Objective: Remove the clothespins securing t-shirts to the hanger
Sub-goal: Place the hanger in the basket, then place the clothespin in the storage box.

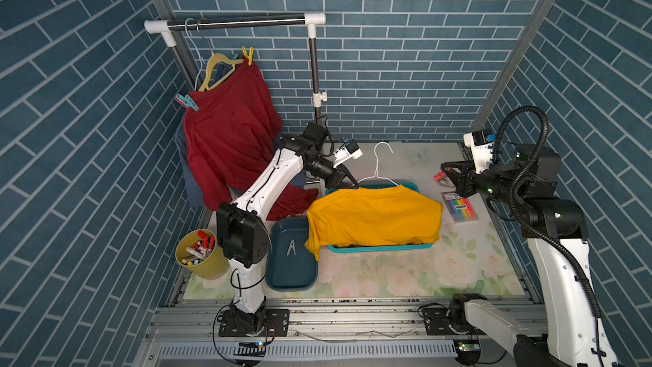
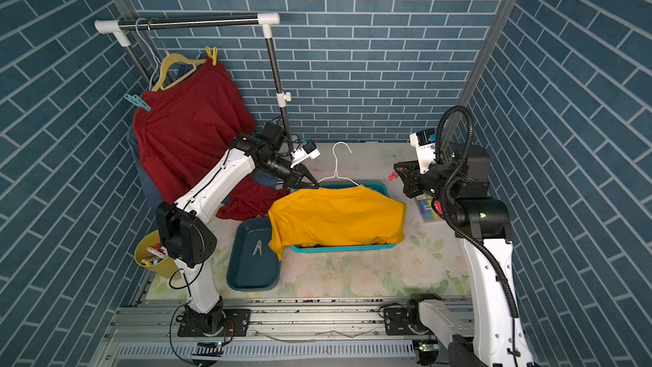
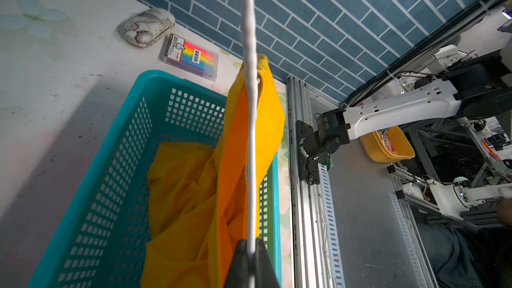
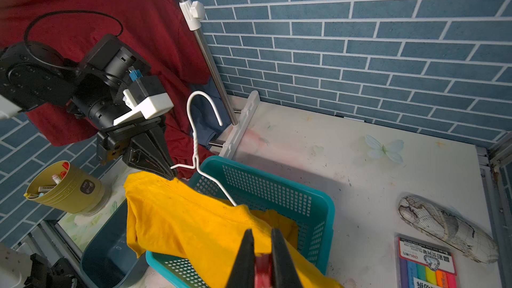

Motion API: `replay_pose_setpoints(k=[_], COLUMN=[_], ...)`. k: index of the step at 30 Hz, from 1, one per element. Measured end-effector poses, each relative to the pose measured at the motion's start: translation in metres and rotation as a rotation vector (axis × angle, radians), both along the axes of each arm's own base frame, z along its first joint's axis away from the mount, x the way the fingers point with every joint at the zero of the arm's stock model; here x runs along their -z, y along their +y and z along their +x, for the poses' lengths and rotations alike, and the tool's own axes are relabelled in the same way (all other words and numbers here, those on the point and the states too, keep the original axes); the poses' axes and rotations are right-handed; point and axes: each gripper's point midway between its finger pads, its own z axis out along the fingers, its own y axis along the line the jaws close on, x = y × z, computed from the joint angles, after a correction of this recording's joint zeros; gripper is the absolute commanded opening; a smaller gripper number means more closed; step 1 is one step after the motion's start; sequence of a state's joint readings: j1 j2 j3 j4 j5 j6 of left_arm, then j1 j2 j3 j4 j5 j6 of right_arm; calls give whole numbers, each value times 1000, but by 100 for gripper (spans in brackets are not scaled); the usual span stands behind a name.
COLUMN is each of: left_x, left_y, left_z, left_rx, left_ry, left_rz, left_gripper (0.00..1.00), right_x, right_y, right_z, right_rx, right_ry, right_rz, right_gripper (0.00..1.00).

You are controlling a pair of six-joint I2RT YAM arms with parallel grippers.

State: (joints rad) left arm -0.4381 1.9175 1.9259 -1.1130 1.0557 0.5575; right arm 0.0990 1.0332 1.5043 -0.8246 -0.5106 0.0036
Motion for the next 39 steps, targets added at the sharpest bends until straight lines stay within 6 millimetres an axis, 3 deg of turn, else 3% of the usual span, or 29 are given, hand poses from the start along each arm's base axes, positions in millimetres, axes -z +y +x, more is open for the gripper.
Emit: replay_pose_setpoints(k=[7, 12, 16, 21, 25, 28, 35, 39], left_x=[51, 64, 59, 24, -5, -15, -7, 3], left_y=[9, 20, 30, 29, 13, -3, -52, -66], left_z=[14, 27, 38, 31, 5, -6, -13, -6], left_rx=[-56, -134, -212, -336, -427, -473, -452, -445], left_ry=[32, -9, -100, -321, -458, -501, -521, -515], left_rz=[163, 280, 366, 370, 255, 150, 51, 34], left_gripper=[37, 45, 46, 49, 51, 53, 56, 52], right_x=[10, 36, 68, 112, 142, 154, 149, 149], right_y=[3, 6, 19, 60, 84, 92, 102, 111], right_z=[9, 21, 31, 37, 45, 51, 54, 51], right_rx=[3, 24, 45, 20, 28, 49, 48, 18], right_ry=[48, 133, 239, 396, 508, 554, 557, 571], right_rz=[30, 88, 144, 161, 181, 198, 242, 255], right_gripper=[0, 0, 0, 0, 0, 2, 10, 11])
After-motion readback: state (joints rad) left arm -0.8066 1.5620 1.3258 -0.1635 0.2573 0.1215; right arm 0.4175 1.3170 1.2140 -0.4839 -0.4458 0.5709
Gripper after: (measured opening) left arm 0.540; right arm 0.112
